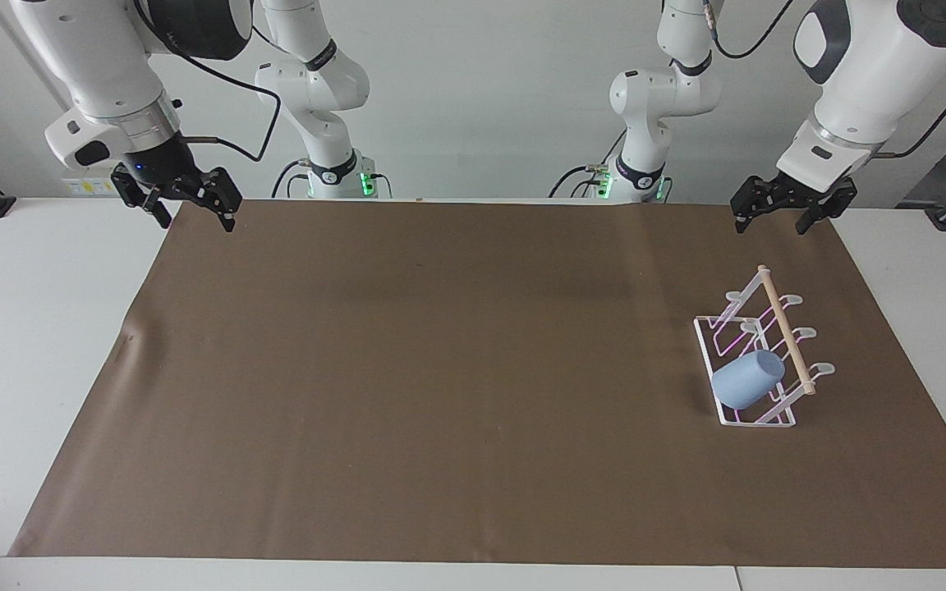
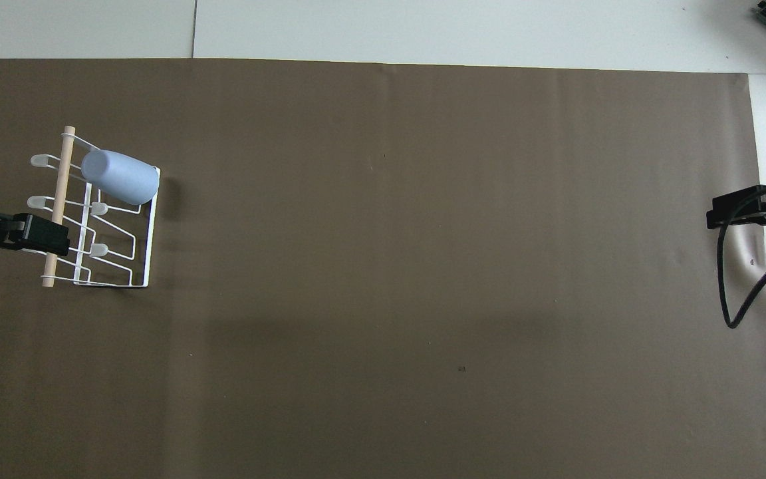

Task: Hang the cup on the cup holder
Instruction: 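Open the left gripper and withdraw it from the cup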

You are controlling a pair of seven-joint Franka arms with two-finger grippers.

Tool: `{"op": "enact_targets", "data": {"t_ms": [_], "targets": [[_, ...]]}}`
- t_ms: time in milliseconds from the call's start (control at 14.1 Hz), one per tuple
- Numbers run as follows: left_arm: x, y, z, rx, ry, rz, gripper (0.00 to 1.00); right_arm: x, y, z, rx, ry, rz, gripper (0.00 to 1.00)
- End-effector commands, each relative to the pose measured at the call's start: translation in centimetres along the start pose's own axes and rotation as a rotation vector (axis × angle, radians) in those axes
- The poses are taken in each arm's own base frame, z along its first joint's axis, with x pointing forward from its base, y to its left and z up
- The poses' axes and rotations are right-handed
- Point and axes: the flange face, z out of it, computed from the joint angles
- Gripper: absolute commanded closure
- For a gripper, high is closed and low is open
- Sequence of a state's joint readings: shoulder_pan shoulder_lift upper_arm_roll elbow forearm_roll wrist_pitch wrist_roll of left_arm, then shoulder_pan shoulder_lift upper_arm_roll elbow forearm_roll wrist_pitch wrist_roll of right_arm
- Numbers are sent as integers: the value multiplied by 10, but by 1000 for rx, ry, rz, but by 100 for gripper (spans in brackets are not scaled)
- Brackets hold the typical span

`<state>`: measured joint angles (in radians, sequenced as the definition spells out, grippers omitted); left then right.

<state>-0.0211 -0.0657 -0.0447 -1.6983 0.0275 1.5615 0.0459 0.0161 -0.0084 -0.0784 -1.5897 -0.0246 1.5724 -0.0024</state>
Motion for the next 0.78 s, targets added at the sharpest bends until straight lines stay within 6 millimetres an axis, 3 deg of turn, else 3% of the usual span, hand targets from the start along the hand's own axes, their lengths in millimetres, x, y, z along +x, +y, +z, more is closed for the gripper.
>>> {"op": "enact_targets", "data": {"t_ms": [0, 711], "targets": [[-6, -3, -5, -33, 4, -1, 0, -1, 3, -1, -9, -5, -3, 0], [-10, -11, -6, -31, -12, -18, 0, -2, 1, -8, -4, 7, 22, 0]]}}
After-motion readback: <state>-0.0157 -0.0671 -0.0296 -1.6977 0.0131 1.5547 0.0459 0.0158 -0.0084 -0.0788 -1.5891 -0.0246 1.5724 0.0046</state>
